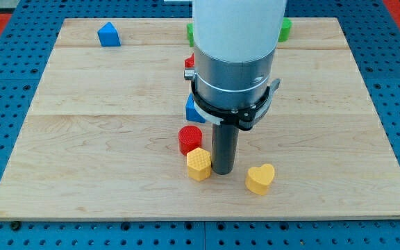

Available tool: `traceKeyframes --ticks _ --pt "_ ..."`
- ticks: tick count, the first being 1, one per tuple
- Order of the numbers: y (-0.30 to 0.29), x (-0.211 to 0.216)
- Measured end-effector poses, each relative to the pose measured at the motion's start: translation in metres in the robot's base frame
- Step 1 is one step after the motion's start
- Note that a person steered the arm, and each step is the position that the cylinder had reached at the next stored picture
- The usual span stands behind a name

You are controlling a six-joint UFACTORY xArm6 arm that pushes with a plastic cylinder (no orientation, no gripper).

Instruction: Push the yellow heart into yellow hexagon

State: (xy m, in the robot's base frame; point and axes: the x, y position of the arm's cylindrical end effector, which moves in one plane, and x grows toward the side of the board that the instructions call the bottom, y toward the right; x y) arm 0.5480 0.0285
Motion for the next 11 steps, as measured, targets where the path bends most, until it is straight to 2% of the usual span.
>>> traceKeyframes --ticks 2,3,4,9,11 --pt "0.004 -0.005" --pt "0.059 -0.027" --pt "0.116 -0.016" --pt "0.047 0.016" --pt "0.052 0.046"
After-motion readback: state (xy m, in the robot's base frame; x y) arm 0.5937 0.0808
